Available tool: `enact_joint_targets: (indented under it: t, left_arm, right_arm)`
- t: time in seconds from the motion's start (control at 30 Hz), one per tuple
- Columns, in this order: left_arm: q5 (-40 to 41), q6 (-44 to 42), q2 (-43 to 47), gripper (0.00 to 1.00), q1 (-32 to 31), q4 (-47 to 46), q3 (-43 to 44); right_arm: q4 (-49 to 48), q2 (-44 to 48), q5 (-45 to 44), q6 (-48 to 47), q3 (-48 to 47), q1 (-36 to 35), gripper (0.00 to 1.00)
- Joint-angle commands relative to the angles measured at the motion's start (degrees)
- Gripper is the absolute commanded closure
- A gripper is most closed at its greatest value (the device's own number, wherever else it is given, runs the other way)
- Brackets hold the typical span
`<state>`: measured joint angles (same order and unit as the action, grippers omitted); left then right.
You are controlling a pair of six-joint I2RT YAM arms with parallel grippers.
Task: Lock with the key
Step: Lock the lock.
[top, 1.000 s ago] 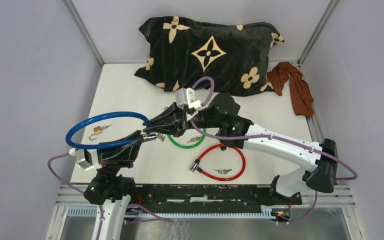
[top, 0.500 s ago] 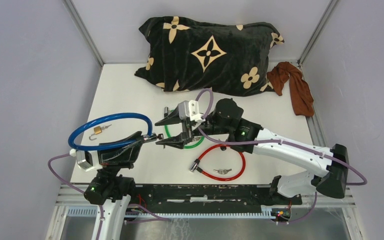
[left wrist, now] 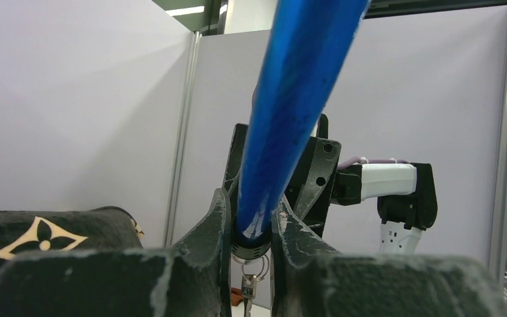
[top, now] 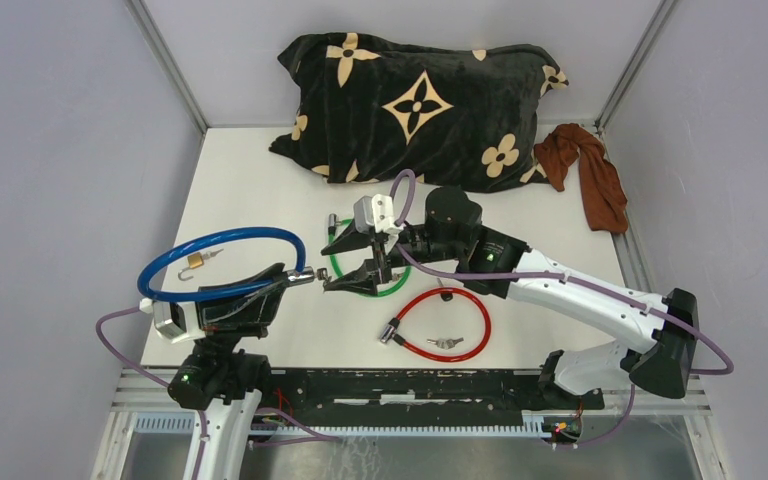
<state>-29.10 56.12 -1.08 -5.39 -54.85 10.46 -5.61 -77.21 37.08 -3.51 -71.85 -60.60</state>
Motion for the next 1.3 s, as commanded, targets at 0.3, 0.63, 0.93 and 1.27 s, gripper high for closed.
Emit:
enact_joint_targets:
  t: [0.3, 0.63, 0.93, 1.27]
  left_arm:
    - [0.4, -1.2, 0.6, 0.98, -0.2, -2.6, 0.8]
    - [0.0, -1.3, 0.6, 0.98, -0.2, -2.7, 0.6]
    - [-0.1, -1.4, 0.5, 0.98, -0.1, -2.5, 0.6]
    - [-0.3, -1.6, 0.6, 0.98, -0.1, -2.5, 0.4]
  right_arm:
    - [-0.6, -1.5, 0.9, 0.1, -4.0, 0.0, 0.39]
    - [-13.7, 6.6, -8.6, -5.5, 9.0, -3.1, 0.40]
    - [-21.8, 12.6, -33.8, -29.4, 19.4, -15.1, 0.40]
    - [-31.2, 10.4, -48.1, -51.6, 23.1, -26.3, 0.48]
